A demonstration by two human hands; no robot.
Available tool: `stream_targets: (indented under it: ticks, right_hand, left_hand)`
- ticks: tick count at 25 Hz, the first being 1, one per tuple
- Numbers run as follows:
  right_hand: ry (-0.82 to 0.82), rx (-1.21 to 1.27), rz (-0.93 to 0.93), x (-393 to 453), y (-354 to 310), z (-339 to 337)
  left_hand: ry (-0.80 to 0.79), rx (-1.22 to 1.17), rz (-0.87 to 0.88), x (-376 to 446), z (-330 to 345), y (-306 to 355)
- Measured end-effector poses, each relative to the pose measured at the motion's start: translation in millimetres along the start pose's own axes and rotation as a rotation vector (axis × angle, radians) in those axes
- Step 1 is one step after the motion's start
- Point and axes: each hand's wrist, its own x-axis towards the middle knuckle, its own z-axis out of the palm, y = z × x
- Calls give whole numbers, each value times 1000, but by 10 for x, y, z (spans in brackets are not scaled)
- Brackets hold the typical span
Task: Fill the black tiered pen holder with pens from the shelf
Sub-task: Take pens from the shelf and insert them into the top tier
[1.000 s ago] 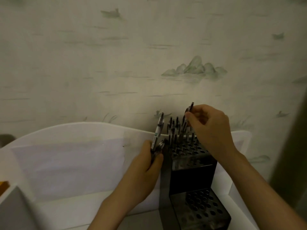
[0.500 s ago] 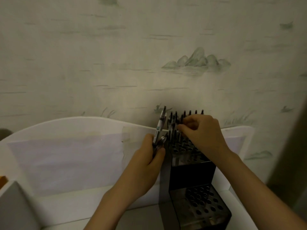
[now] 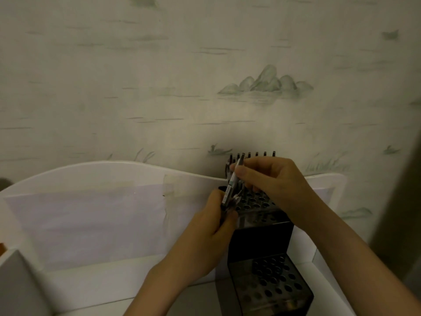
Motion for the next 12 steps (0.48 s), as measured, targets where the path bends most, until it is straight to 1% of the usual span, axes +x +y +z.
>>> stream_targets:
  ticks: [2, 5, 7, 8, 9, 10, 12]
  right_hand:
    - [-4, 40, 30, -12, -8, -30]
    - [25, 118, 19, 0, -36, -134]
    - [120, 245, 11, 53, -83, -258]
    - [191, 265, -19, 84, -113, -328]
    - [262, 225, -71, 112, -135, -395]
    - [323, 134, -135, 135, -147, -451]
    - [398, -127, -258, 158, -131, -501]
  left_hand:
    - [-1, 5, 3, 14, 35, 18]
    - [19, 15, -1, 56, 28, 17]
    - [46, 33, -20, 70, 4, -4]
    - [65, 41, -34, 69, -11, -19]
    - [83, 39, -48, 64, -27, -34]
    - [95, 26, -59, 64, -40, -44]
    - [111, 5, -73, 80, -61, -50]
